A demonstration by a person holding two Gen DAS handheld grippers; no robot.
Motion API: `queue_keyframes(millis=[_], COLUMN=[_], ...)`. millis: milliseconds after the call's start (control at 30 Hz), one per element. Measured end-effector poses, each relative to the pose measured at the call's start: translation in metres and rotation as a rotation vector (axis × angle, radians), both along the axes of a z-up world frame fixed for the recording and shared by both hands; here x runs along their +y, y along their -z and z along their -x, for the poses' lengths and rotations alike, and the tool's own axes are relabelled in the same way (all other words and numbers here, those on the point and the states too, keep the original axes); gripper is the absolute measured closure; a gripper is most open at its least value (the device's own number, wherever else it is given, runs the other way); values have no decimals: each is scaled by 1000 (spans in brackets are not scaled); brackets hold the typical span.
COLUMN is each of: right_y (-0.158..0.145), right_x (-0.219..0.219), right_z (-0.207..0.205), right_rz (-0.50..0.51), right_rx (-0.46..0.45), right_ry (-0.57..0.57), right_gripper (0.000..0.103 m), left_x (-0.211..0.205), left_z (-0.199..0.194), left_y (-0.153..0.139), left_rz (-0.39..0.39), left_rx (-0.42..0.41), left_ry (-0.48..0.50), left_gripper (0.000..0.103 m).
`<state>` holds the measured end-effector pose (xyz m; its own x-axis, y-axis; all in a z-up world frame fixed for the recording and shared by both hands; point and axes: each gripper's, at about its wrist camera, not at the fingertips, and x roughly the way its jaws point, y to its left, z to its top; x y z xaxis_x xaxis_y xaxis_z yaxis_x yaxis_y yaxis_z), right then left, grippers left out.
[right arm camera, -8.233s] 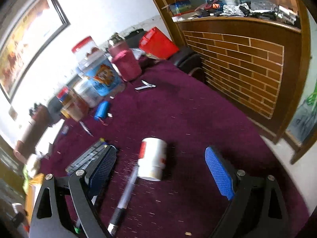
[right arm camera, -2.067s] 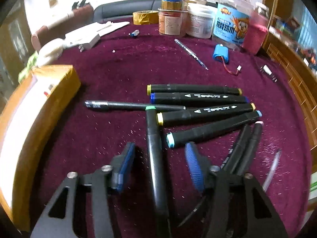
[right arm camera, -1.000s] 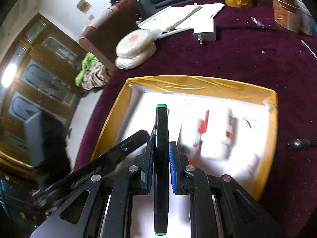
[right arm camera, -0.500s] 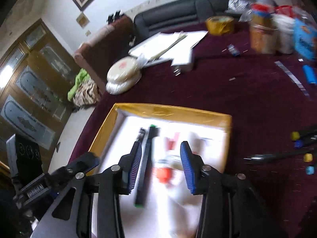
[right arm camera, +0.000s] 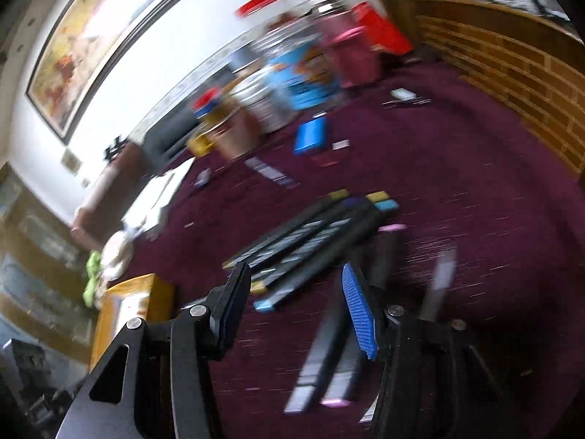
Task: Organize rigid objects
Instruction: 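Open both grippers and move the right gripper back toward the markers, then grasp a black marker with left gripper while right grasps a pink-ended black marker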
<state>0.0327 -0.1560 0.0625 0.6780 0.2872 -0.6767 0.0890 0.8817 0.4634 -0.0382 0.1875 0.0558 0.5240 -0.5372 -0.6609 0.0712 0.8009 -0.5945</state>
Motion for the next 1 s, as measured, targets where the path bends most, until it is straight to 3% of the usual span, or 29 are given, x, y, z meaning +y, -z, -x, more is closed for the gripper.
queue_keyframes(millis=[100,333,400,467,733,800,833,900,1000], right_y=[7,33,42,45,52,55,55,55,55], right_x=[-30,-80,-91,-97,-101,-102,-102,-102,-99], right_z=[2,0,2,3,3,3,3,2,2], right_rz=[8,6,-37,-96,-168,-194,-203,-209,-197], right_rx=[-12,-25,-15,-14,6,12,11,10,9], right_ry=[51,133,144,139,108,102,98,95,87], right_gripper=[56,56,56,56,55,54,51,49,46], left_x=[-33,-98,-114,-136,-205,-218,-221,-225,-216], left_z=[-2,-5,-8,-14,-42,-49,-51,-55,-56], left_y=[11,11,13,18,36,42,41,41,43], left_rz=[-25,-203,-245,-280,-390,-448,-473,-535,-514], left_rx=[47,28,23,18,-55,-84,-126,-165,-154], left_ry=[62,144,168,200,243,259,265,267,285], left_gripper=[33,33,33,33,35,56,73,80,81])
